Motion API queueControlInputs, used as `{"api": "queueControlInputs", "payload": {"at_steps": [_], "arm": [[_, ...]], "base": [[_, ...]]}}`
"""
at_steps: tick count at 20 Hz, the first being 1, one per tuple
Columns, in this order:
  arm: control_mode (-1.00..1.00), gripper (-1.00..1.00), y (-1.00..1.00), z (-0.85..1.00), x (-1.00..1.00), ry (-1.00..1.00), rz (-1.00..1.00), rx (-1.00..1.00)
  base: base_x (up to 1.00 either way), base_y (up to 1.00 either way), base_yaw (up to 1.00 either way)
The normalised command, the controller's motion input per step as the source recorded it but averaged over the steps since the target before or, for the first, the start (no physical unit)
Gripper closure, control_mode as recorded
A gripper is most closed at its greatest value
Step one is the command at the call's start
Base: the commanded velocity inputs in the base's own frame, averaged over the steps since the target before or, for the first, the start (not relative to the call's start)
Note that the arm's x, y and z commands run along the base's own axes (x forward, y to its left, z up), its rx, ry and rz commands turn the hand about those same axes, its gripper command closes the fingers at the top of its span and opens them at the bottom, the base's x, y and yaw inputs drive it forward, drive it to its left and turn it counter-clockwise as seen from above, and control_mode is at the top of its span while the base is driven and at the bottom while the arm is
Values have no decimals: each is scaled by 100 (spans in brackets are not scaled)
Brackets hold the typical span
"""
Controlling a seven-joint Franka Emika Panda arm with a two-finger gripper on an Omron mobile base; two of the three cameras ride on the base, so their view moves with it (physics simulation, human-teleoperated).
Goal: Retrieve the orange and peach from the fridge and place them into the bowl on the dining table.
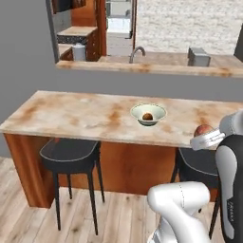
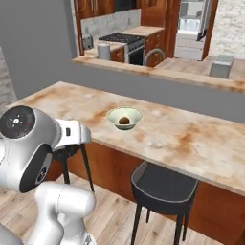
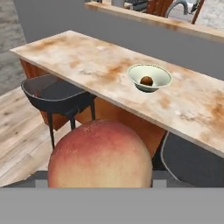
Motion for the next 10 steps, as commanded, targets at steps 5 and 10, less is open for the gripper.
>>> {"api": "queueControlInputs", "payload": {"at_steps": [5,10], "arm": [[100,100,0,0,0,0,0,0],[100,100,0,0,0,0,0,0]], "base": [[100,32,-44],[100,24,-45]]}}
